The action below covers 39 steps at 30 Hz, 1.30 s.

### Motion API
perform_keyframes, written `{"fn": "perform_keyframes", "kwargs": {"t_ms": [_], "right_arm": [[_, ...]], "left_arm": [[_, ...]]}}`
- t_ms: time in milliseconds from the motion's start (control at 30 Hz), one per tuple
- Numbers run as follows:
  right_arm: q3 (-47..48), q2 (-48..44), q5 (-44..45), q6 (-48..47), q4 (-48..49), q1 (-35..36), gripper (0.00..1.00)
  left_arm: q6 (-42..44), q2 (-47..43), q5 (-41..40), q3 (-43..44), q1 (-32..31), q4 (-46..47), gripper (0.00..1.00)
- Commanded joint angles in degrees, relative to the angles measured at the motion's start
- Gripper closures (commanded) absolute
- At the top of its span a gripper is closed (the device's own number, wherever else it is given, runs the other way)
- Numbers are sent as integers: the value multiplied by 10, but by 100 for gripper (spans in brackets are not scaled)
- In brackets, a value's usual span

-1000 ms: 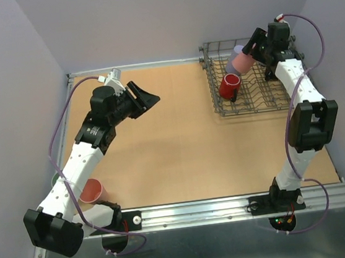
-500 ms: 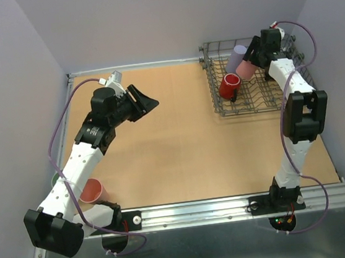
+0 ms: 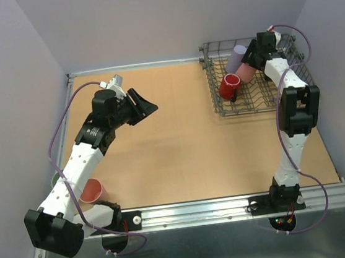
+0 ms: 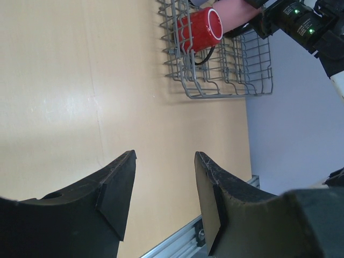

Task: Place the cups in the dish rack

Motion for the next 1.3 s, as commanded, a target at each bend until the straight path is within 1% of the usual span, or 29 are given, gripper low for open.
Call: {"fn": "perform_keyframes", "kwargs": {"t_ms": [0,167,233,367,433,833,867,900,933,1000,1067,1133,1167,1267], "right_arm": [[37,13,9,-3,20,-3,100],[13,10,7,-5,34,1,100],[-4,3,12,-13,56,8,100],[-67,-21,18,-32,104,23,100],[-81,-23,32,-35,122,29,100],[-130,-32,70,-43,146,60,100],[-132,-33,70,-43,146,61,96],[-133,-33,69,-43,147,62,89],[-134,-34,67,-44,147,65,74],[-138,-37,69,-43,149,65,54],[-140,-42,71,-44,150,66,39],[-140,-47,73,-43,150,67,33],[-140,-48,72,-43,150,67,26],[-138,-55,70,-46,152,67,14]], "left_arm": [[17,-16,-2,-2,5,0,43],[24,-15,-2,-4,8,-3,43],[26,-11,0,-5,11,-4,43],[29,-6,5,-9,11,-2,43],[31,-5,6,-10,11,-1,43],[39,-1,10,-11,23,-3,43],[39,0,12,-12,23,-3,43],[39,1,12,-12,26,-3,43],[39,1,13,-12,26,-3,43],[39,3,15,-13,26,-2,43],[39,3,16,-10,27,-2,43],[40,3,15,-9,28,-2,43],[40,4,16,-9,29,-2,43],[41,2,12,-6,29,-5,43]]}}
